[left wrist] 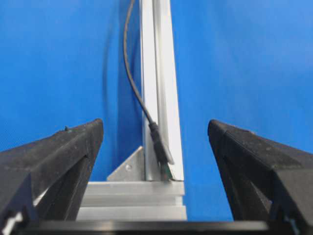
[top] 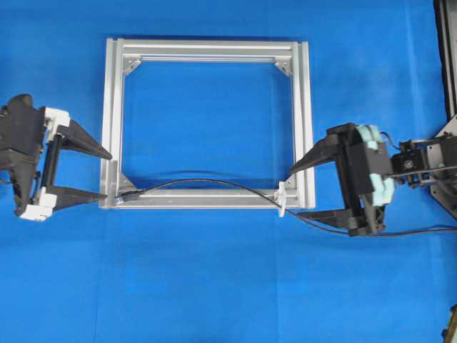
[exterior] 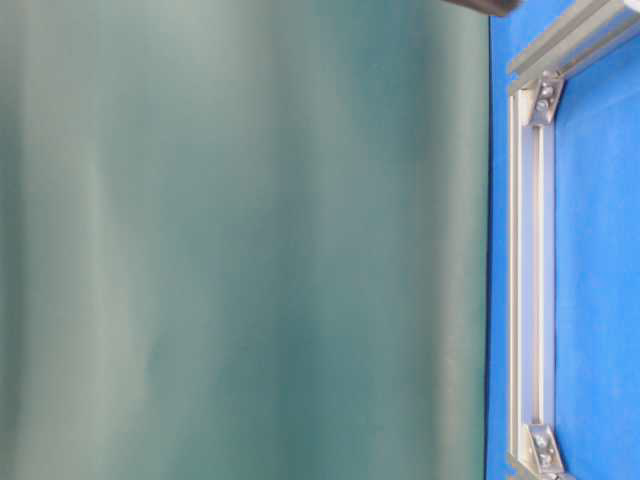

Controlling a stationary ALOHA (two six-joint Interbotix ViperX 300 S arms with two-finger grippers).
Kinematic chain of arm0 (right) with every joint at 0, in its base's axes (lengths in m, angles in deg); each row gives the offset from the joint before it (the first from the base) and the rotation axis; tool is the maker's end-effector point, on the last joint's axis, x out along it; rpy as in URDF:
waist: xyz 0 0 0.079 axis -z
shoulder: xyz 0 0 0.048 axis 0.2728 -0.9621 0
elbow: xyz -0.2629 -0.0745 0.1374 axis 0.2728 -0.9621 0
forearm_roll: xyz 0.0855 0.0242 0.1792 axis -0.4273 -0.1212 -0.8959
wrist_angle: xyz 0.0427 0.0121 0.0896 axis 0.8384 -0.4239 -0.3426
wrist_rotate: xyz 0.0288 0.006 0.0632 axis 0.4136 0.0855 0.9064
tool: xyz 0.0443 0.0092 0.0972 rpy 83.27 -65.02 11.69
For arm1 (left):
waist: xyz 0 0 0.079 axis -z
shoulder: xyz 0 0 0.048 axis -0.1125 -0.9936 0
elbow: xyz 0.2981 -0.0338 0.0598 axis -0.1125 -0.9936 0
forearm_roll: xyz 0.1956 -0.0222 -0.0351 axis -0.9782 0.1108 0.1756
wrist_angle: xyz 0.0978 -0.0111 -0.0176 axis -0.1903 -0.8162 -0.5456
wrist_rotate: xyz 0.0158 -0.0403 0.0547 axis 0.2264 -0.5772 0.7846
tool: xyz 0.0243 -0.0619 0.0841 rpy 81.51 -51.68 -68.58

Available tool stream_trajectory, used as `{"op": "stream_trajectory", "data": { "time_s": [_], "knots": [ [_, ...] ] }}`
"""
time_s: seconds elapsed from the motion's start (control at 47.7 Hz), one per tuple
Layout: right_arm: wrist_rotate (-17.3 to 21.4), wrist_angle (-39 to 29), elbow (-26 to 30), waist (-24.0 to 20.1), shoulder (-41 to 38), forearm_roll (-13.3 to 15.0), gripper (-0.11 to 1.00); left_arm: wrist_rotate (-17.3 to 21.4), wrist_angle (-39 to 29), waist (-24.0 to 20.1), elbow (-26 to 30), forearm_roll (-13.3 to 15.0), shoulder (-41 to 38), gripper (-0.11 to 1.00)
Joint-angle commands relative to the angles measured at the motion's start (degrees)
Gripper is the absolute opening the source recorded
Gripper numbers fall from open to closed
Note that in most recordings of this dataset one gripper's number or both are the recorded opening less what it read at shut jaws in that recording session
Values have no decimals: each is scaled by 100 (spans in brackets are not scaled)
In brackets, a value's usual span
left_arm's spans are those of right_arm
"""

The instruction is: Insert the wire through the string loop located on the right side.

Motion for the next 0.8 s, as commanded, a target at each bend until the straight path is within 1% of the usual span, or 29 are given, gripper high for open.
{"op": "stream_trajectory", "data": {
  "time_s": [0.0,0.147,0.441,0.776],
  "knots": [
    [0,0,44,44,220,9,91,44,-88,-44,97,-18,246,83],
    [0,9,9,97,290,9,91,70,-105,-44,88,-9,334,83],
    [-9,0,9,105,281,18,91,70,-105,-35,167,-18,149,83],
    [-9,0,9,114,281,18,91,70,-105,-35,167,-18,141,83]
  ]
}}
